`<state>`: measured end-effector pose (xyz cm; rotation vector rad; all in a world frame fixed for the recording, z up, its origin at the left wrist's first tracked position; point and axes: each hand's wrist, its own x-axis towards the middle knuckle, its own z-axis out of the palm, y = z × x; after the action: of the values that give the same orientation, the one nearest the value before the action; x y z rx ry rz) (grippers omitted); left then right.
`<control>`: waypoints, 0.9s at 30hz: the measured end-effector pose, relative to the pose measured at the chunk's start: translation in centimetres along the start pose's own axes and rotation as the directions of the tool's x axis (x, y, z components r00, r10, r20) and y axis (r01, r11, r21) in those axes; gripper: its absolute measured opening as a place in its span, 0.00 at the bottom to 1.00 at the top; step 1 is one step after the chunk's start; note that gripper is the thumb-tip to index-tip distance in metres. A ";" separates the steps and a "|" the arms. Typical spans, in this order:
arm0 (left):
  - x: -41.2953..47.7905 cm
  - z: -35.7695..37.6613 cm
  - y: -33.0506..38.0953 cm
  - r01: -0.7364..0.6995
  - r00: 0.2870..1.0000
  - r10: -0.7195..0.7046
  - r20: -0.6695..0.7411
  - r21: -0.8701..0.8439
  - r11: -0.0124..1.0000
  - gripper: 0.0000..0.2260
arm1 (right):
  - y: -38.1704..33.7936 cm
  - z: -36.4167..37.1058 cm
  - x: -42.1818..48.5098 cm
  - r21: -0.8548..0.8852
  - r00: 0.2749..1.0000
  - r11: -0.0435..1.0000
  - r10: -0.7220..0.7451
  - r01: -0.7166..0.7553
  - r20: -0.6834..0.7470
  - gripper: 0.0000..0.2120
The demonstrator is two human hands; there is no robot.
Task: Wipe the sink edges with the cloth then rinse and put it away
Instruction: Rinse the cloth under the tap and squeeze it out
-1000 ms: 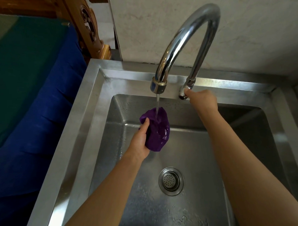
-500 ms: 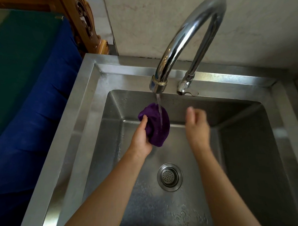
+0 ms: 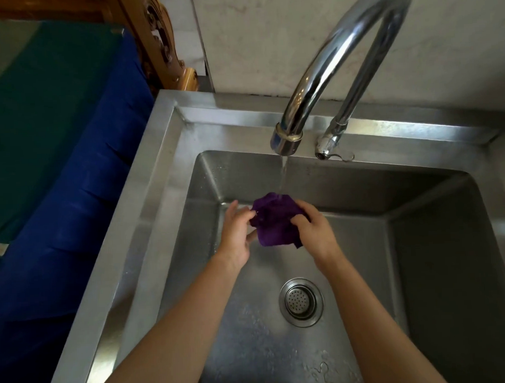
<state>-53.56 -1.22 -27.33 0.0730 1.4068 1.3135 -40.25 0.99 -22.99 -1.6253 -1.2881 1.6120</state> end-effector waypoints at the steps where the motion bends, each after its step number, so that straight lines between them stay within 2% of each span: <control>1: 0.1 -0.3 0.3 0.020 1.000 -0.020 0.015 -0.018 1.000 0.18 | -0.4 -0.3 0.1 0.041 0.999 0.999 -0.002 0.000 0.048 0.17; 4: 0.5 -0.6 1.6 0.098 0.982 -0.079 0.170 -0.104 0.990 0.14 | -1.7 -0.9 0.4 0.053 0.983 0.999 -0.020 0.010 0.181 0.18; 7: 0.7 -0.1 2.8 0.143 0.968 -0.100 0.231 -0.178 0.974 0.15 | -3.1 -1.4 0.6 -0.058 0.977 0.998 -0.005 0.018 0.214 0.19; 9: 0.7 0.1 3.5 0.178 0.957 -0.160 0.243 -0.055 0.983 0.19 | -3.7 -1.9 0.8 -0.174 0.977 0.984 0.010 0.028 0.213 0.18; 12: 0.5 0.6 3.8 0.199 0.932 -0.253 0.260 0.218 0.956 0.19 | -3.8 -2.0 1.0 -0.359 0.983 0.931 0.003 0.064 0.183 0.17; 14: -0.1 1.5 3.8 0.204 0.927 -0.281 0.248 0.295 0.933 0.18 | -3.8 -0.6 0.6 -0.437 0.992 0.894 -0.050 0.098 0.119 0.15; 16: -0.2 2.2 3.2 0.203 0.927 -0.282 0.247 0.301 0.932 0.18 | -3.7 1.5 -0.2 -0.493 0.987 0.855 -0.150 0.163 0.066 0.14; 18: -0.3 2.8 2.5 0.201 0.937 -0.256 0.238 0.232 0.952 0.20 | -3.8 3.4 -1.0 -0.575 0.970 0.792 -0.242 0.204 0.011 0.15; 20: -0.4 3.2 2.1 0.212 0.951 -0.238 0.199 0.142 0.967 0.20 | -4.1 4.2 -0.9 -0.665 0.950 0.725 -0.305 0.180 -0.075 0.16; 24: -0.6 4.0 0.9 0.201 0.976 -0.200 0.089 0.004 0.980 0.20 | -4.3 3.8 1.6 -0.719 0.952 0.690 -0.268 0.085 -0.145 0.21; 25: -0.6 4.1 0.5 0.183 0.982 -0.185 0.043 0.044 0.982 0.20 | -4.0 3.7 2.3 -0.715 0.960 0.695 -0.246 0.078 -0.134 0.22; 27: -0.4 3.8 -0.1 0.144 0.990 -0.141 -0.027 0.240 0.960 0.21 | -3.3 3.3 3.3 -0.713 0.967 0.697 -0.229 0.084 -0.110 0.22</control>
<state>-50.66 0.86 -26.02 0.1263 1.5462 1.0209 -44.78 4.41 -22.22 -1.9520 -2.0282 0.8407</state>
